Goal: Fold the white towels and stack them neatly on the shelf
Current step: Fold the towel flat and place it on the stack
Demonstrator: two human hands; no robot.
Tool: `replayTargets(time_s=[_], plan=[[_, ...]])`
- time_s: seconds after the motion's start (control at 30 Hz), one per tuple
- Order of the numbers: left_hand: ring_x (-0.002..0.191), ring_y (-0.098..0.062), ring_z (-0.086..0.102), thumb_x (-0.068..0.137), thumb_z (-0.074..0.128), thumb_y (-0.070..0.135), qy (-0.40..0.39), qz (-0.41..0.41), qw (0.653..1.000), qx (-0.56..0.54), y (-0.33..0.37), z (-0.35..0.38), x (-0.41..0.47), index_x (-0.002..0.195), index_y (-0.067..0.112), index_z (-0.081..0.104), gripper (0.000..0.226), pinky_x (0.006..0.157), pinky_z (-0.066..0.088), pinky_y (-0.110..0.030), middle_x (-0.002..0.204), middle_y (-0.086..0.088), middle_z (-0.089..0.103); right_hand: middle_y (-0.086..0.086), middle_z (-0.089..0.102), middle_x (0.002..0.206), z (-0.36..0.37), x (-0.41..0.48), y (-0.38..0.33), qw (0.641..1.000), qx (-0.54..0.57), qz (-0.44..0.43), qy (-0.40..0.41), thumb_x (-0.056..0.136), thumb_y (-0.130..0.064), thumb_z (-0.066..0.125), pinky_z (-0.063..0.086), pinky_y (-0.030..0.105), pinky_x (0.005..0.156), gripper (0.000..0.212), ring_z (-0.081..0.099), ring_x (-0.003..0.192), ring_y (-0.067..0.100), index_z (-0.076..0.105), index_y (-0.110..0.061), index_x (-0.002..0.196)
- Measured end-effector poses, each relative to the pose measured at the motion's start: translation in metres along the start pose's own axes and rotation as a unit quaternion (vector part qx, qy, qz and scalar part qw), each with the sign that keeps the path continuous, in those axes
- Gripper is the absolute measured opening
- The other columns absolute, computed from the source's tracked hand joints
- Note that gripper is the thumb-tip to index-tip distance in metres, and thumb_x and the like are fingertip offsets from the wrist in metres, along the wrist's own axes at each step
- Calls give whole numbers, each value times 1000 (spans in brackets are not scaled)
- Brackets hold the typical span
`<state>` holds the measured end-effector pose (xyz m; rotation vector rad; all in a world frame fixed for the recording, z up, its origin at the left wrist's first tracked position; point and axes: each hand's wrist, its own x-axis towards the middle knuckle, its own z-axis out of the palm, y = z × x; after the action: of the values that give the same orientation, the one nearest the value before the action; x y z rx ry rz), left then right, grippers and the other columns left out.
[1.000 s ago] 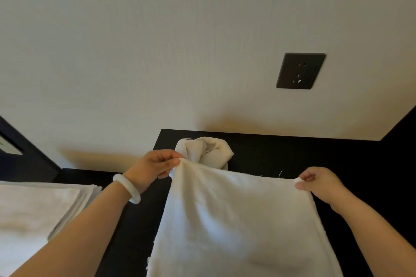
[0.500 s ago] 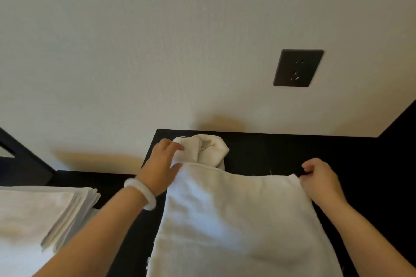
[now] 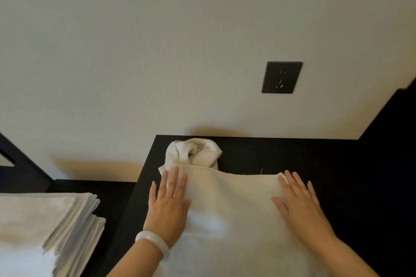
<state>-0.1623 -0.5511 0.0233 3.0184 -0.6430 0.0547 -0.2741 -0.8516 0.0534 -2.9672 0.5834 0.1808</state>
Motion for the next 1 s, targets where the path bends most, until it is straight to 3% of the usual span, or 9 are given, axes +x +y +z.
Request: replayTargets(time_s=[0.1,0.23,0.3,0.37,0.43,0.5,0.6,0.77,1.0], plan=[[148,-23,-14,88,-12,66,-34,105,994,-24,24,-11,-37,146,46,-25,63,122,-2,-43,160,9,-21,-15,-30,150,-11,-45,-25,994,14,-101,-28,102,-53,19,-21,31,117,58,-30,140,5,-19,-35,142],[142,-21,30,91,35,53,-113,180,977,-23,33,-6,-91,154,31,19,69,111,13,-35,157,1,31,-21,-37,145,15,-88,-34,982,34,-178,-50,88,-60,14,-37,18,99,64,-34,140,12,-11,-45,145],[142,-19,30,92,38,50,-127,186,973,-47,25,-3,-113,154,29,24,67,112,15,-33,157,-1,30,-7,3,164,24,-112,-22,984,18,-169,-55,88,-58,31,-7,28,115,67,1,151,24,23,-37,152],[149,-10,11,97,35,50,-101,181,976,-71,10,-7,-130,154,36,18,62,118,5,-28,163,9,9,-9,34,154,33,-135,-8,980,78,-175,-59,85,-61,40,22,32,111,64,29,140,13,39,-34,143],[145,2,-17,97,31,56,-105,210,964,-123,-5,-10,-145,153,45,8,61,120,-13,-27,159,23,-12,-21,33,147,47,-155,10,973,138,-180,-50,85,-70,40,32,28,108,59,30,135,3,39,-45,138],[142,7,-21,93,31,63,-126,228,953,-154,-18,-13,-160,150,49,11,63,118,-15,-29,156,29,-13,-35,24,147,50,-168,24,968,172,-181,-35,84,-79,33,27,29,111,56,21,138,-6,38,-55,134],[141,11,-17,88,40,63,-154,215,947,-184,-34,-15,-176,147,53,17,64,117,-9,-25,154,35,-8,-40,11,152,49,-171,34,960,187,-198,-69,81,-75,44,14,28,118,60,8,144,-8,31,-61,139],[140,11,21,87,44,58,-53,166,955,-239,-46,-10,-190,131,48,48,45,118,22,-27,148,29,31,-47,15,144,41,-179,27,968,184,-163,-52,86,-51,63,8,17,115,58,7,136,-23,34,-59,135],[115,4,50,91,40,51,-30,111,963,-245,-37,-22,-197,123,35,58,40,103,44,-21,127,17,57,-6,59,126,47,-207,30,988,114,-56,90,83,1,69,40,27,104,47,51,118,6,63,-24,122]])
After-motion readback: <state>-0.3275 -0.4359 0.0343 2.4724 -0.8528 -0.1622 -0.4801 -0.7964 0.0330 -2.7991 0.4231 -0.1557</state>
